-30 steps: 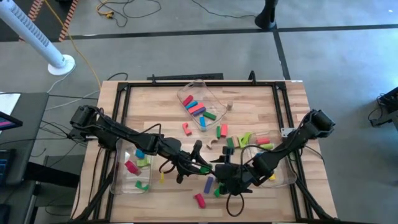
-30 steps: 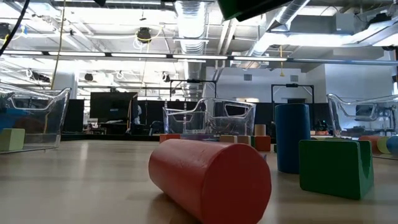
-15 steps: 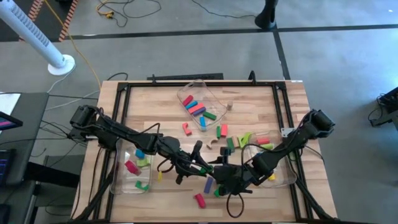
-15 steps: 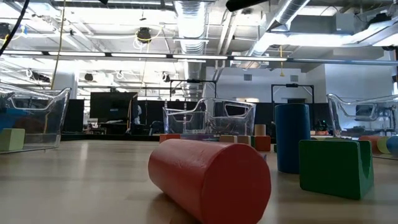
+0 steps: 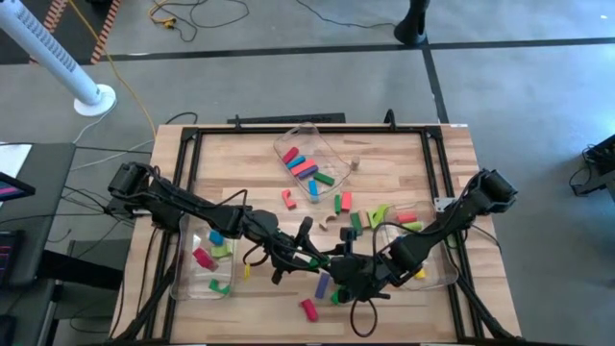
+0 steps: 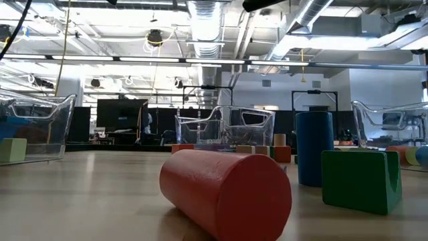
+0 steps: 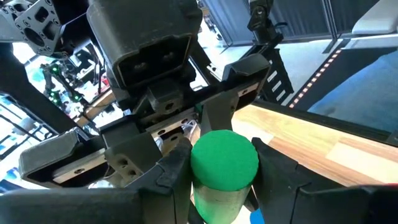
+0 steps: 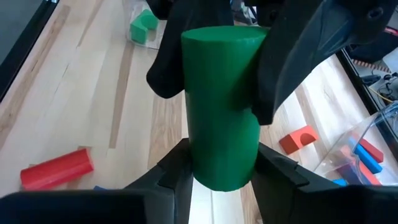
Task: Sort blocks by size
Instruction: Put the green cylindrical block into the right transparent bin
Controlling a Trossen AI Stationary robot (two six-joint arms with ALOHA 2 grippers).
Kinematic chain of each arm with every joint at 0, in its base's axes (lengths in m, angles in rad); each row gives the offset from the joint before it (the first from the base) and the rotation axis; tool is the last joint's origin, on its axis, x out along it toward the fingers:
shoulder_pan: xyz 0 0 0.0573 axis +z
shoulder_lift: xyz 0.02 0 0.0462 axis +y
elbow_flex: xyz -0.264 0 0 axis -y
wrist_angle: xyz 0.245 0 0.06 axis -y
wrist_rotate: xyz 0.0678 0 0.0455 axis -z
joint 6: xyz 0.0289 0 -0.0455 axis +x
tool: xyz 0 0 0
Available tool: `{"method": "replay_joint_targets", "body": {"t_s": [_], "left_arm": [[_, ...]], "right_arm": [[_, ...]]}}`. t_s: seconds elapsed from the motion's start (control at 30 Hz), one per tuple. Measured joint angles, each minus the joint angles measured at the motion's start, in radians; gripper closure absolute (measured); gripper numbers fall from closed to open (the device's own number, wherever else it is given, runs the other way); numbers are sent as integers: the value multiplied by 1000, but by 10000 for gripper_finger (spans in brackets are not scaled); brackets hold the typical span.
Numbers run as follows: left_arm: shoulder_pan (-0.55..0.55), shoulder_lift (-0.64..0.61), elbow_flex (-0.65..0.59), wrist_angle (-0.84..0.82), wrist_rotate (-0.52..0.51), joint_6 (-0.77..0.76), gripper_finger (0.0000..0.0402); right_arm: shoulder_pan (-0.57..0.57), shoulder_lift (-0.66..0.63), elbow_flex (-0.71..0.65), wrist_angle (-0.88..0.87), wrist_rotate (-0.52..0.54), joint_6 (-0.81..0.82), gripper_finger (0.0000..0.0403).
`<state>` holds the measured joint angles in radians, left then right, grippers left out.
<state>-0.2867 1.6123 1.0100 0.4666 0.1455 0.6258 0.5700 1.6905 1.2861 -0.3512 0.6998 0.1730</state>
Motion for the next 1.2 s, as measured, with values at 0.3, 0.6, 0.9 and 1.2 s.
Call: {"method": "replay_joint_targets", "body": {"t_s": [0.3,0.6,0.9,1.2], "left_arm": [[0,0,1,-25,0,-12,254],[0,-10,1,-81,-91,-36,243],[-2,-113,0,-255,-157,-61,242],[-2,-179,0,-526,-177,-162,242]], "right_arm": [[-1,0,-1,-28,2,23,242],[6,0,0,-178,11,165,241],[10,-5,0,-499,14,468,243],[44,-5,0,-993,7,960,243]]}}
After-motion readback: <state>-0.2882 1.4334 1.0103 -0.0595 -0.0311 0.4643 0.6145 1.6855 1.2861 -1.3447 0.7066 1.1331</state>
